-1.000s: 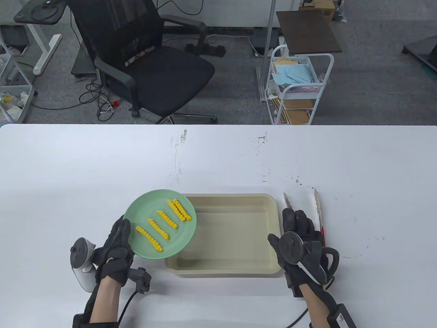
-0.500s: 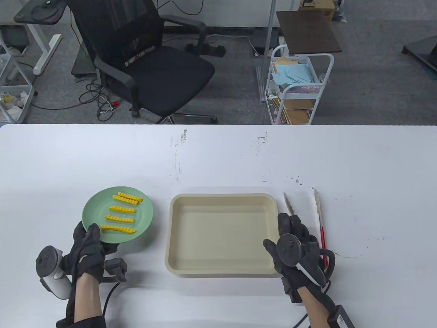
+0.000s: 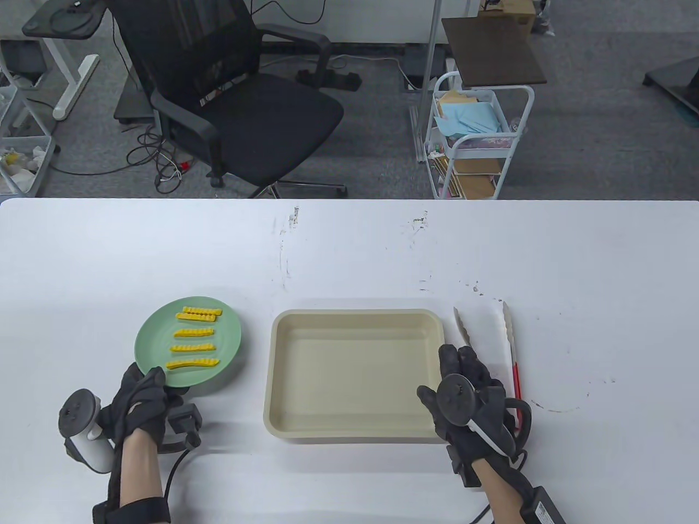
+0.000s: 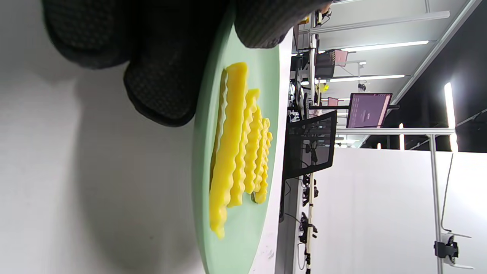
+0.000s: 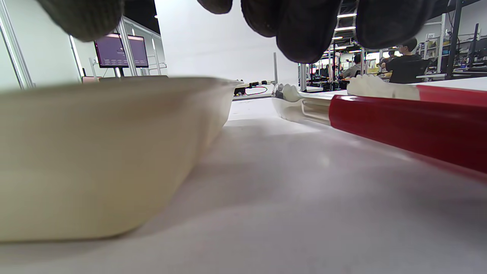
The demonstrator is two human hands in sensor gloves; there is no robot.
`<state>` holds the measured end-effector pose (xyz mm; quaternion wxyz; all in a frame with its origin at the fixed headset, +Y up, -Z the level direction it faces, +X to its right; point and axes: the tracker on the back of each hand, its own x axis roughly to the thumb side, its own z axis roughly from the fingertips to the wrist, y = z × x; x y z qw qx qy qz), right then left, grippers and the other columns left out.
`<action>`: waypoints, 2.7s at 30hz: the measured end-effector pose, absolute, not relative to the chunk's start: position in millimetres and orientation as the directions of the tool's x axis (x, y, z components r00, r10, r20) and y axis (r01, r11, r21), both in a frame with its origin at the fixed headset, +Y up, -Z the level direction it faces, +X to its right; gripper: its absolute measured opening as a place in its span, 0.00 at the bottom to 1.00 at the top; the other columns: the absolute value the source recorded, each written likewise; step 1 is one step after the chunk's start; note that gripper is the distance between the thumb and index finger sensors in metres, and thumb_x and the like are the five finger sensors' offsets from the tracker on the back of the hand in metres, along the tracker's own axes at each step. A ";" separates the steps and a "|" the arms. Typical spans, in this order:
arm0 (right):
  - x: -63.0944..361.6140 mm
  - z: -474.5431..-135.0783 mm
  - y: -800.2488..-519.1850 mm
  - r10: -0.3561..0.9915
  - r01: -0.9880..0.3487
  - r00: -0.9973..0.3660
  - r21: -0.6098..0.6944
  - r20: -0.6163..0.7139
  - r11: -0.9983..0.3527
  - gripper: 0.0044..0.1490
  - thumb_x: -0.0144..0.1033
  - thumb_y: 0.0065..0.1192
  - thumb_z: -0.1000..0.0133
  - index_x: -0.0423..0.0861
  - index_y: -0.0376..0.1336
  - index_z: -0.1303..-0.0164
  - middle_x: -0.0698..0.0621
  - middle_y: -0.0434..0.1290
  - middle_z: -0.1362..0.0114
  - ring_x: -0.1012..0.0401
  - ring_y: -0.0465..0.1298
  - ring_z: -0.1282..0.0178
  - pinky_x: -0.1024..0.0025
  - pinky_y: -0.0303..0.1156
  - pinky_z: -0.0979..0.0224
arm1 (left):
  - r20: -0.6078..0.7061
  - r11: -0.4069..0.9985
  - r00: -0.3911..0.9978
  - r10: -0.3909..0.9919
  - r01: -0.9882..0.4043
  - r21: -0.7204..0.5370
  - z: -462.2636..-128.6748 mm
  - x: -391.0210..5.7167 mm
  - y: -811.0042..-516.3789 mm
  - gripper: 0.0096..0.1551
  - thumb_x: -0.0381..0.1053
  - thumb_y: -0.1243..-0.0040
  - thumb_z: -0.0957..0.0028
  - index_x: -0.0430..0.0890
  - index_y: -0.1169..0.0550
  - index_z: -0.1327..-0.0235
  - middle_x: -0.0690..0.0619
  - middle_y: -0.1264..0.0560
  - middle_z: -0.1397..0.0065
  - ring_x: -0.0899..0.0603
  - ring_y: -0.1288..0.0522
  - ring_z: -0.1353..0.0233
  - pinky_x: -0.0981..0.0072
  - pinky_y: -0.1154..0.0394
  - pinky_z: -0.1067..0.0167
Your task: Hold plate and receive fries gripped by tongs from baking tray
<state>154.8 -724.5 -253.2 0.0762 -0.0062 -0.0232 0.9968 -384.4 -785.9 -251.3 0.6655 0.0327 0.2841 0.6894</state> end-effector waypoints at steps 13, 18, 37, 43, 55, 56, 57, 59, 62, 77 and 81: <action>153.6 -253.5 -726.6 0.147 -0.147 -0.989 -0.010 -0.022 -0.989 0.54 0.66 0.50 0.50 0.48 0.40 0.22 0.40 0.46 0.20 0.40 0.63 0.24 0.33 0.61 0.32 | -0.414 0.216 0.029 0.910 -0.885 0.412 -251.9 -387.2 -785.7 0.38 0.37 0.51 0.38 0.24 0.53 0.26 0.35 0.30 0.30 0.36 0.17 0.46 0.43 0.24 0.53; 153.7 -254.2 -727.9 0.145 -0.146 -0.989 0.013 -0.032 -0.989 0.54 0.66 0.50 0.50 0.48 0.40 0.22 0.40 0.46 0.20 0.40 0.63 0.24 0.33 0.61 0.31 | -0.425 0.373 0.188 0.885 -0.834 0.406 -253.3 -384.0 -778.2 0.38 0.36 0.51 0.38 0.26 0.54 0.25 0.34 0.32 0.30 0.37 0.18 0.46 0.43 0.25 0.52; 150.6 -252.5 -726.1 0.165 -0.166 -0.986 0.026 -0.025 -0.986 0.54 0.65 0.50 0.50 0.48 0.40 0.22 0.40 0.45 0.20 0.40 0.60 0.22 0.33 0.60 0.30 | -0.401 0.599 0.473 0.785 -0.745 0.293 -245.6 -364.1 -742.9 0.40 0.45 0.50 0.35 0.31 0.54 0.22 0.31 0.42 0.24 0.35 0.24 0.42 0.40 0.30 0.49; 142.3 -249.0 -724.7 0.173 -0.173 -0.984 0.008 0.039 -0.985 0.53 0.65 0.50 0.50 0.52 0.38 0.22 0.45 0.41 0.19 0.43 0.49 0.17 0.34 0.51 0.25 | -0.109 0.791 0.802 0.588 -0.540 0.289 -241.8 -306.6 -711.9 0.41 0.56 0.49 0.34 0.42 0.50 0.18 0.35 0.44 0.20 0.29 0.31 0.30 0.35 0.35 0.41; 127.5 -245.9 -730.9 0.091 -0.093 -0.992 -0.016 0.084 -0.996 0.54 0.68 0.47 0.51 0.59 0.31 0.24 0.48 0.30 0.20 0.44 0.33 0.18 0.30 0.36 0.27 | 0.375 0.887 0.808 0.454 -0.452 -0.101 -239.1 -202.7 -730.1 0.48 0.70 0.52 0.37 0.50 0.54 0.14 0.47 0.61 0.11 0.25 0.66 0.17 0.21 0.61 0.30; 126.6 -246.2 -732.2 0.086 -0.087 -0.992 -0.006 0.091 -0.996 0.53 0.68 0.47 0.51 0.60 0.31 0.24 0.49 0.30 0.20 0.45 0.33 0.18 0.30 0.36 0.27 | 0.375 0.893 0.812 0.447 -0.431 -0.131 -239.8 -198.8 -733.8 0.48 0.70 0.53 0.37 0.51 0.56 0.14 0.47 0.63 0.12 0.27 0.69 0.18 0.21 0.63 0.30; 125.9 -246.3 -733.3 0.080 -0.080 -0.992 0.003 0.094 -0.997 0.53 0.69 0.46 0.52 0.60 0.31 0.24 0.49 0.30 0.20 0.45 0.32 0.18 0.30 0.35 0.27 | 0.378 0.903 0.821 0.428 -0.403 -0.147 -240.4 -195.9 -736.3 0.49 0.71 0.54 0.37 0.51 0.58 0.15 0.47 0.65 0.12 0.29 0.71 0.18 0.22 0.64 0.31; 125.0 -246.0 -735.5 0.057 -0.056 -0.994 0.015 0.096 -0.998 0.54 0.69 0.46 0.52 0.60 0.30 0.24 0.49 0.29 0.20 0.45 0.32 0.18 0.30 0.36 0.27 | 0.382 0.929 0.847 0.369 -0.337 -0.151 -241.4 -189.8 -740.7 0.49 0.71 0.55 0.37 0.52 0.60 0.15 0.48 0.67 0.13 0.30 0.73 0.18 0.22 0.66 0.30; 124.9 -247.1 -737.6 0.056 -0.054 -0.994 0.028 0.091 -0.998 0.54 0.69 0.46 0.52 0.60 0.30 0.24 0.48 0.30 0.20 0.44 0.33 0.18 0.30 0.36 0.27 | 0.374 0.935 0.857 0.354 -0.314 -0.167 -242.7 -186.5 -743.3 0.49 0.71 0.55 0.36 0.52 0.61 0.15 0.49 0.68 0.13 0.31 0.75 0.18 0.23 0.67 0.31; 122.9 -250.4 -744.2 0.047 -0.040 -0.996 0.083 0.082 -0.996 0.54 0.69 0.45 0.51 0.58 0.30 0.24 0.45 0.31 0.20 0.41 0.35 0.18 0.28 0.39 0.28 | 0.325 0.927 0.868 0.376 -0.352 -0.131 -243.1 -198.6 -741.8 0.50 0.71 0.56 0.36 0.49 0.61 0.16 0.44 0.67 0.13 0.30 0.73 0.18 0.25 0.68 0.31; 123.3 -250.7 -744.4 0.050 -0.043 -0.996 0.089 0.078 -0.995 0.54 0.69 0.45 0.51 0.57 0.30 0.24 0.45 0.31 0.20 0.41 0.35 0.18 0.27 0.39 0.28 | 0.324 0.923 0.864 0.385 -0.357 -0.145 -243.6 -198.7 -742.1 0.51 0.71 0.56 0.36 0.48 0.62 0.16 0.44 0.66 0.13 0.30 0.72 0.18 0.25 0.67 0.31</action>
